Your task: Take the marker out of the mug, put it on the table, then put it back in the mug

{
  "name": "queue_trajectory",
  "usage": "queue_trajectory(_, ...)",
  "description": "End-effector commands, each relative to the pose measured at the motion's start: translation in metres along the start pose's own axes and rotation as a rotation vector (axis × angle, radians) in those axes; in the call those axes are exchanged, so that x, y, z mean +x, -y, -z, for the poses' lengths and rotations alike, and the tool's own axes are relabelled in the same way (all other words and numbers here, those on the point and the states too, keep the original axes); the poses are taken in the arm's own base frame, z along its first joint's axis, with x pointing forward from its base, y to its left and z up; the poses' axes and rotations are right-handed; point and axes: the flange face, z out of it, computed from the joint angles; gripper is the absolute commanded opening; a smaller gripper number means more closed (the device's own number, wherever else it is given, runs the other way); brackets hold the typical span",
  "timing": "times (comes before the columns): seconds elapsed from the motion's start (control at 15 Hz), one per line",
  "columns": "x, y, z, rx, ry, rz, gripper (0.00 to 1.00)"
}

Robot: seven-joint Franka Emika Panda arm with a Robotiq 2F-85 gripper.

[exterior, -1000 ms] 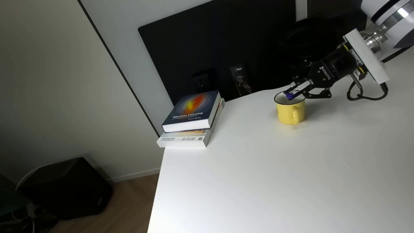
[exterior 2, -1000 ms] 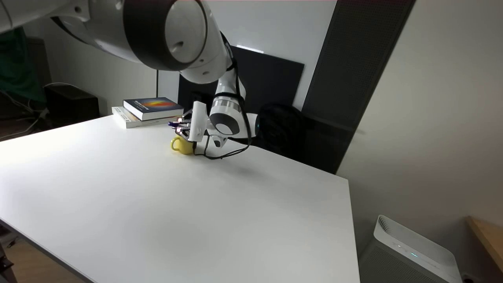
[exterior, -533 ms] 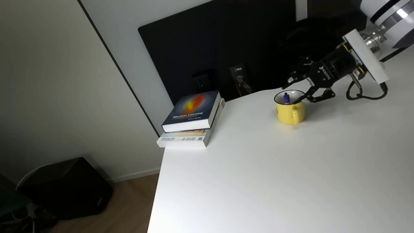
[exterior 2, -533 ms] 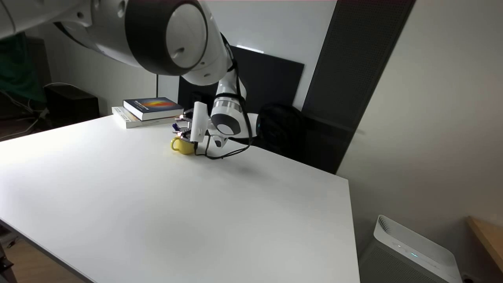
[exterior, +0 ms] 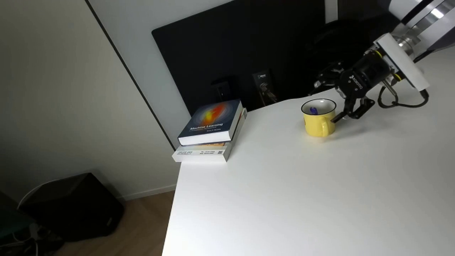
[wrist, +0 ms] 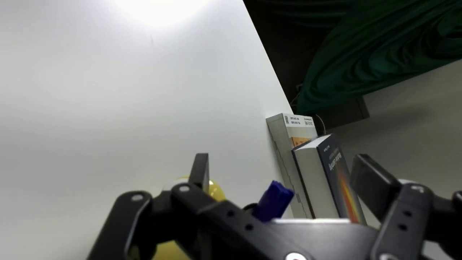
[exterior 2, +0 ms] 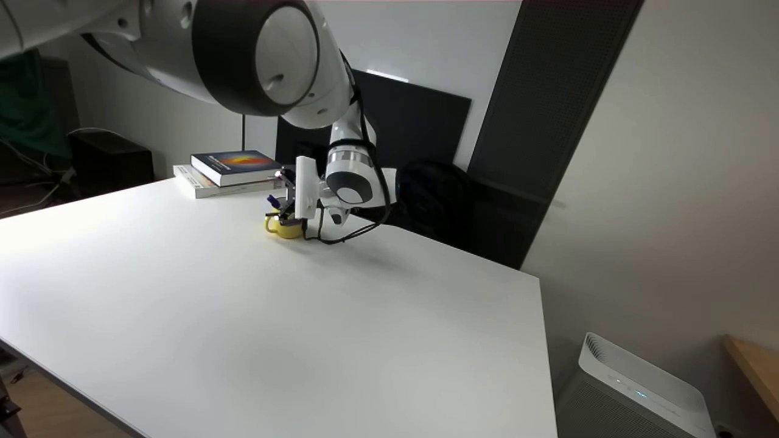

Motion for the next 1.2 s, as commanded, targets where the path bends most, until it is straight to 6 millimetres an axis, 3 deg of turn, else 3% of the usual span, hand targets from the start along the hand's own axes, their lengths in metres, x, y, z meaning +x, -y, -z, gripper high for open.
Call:
queue_trajectory(0.0,-0.016,0.028,-0.012,-0.174,0.047,0.09,1.0)
queue_trajectory(0.53,-0.068,0.093,-0.051,-0.591,0.055,0.296,1.0)
queue_trajectory(0.87,-0.098,0.114,-0.072,-0.815,-0.095,0.408,1.0)
queue_trajectory(1.13,-0.112,0.118,-0.083,-0.898,-0.277,0.469,1.0)
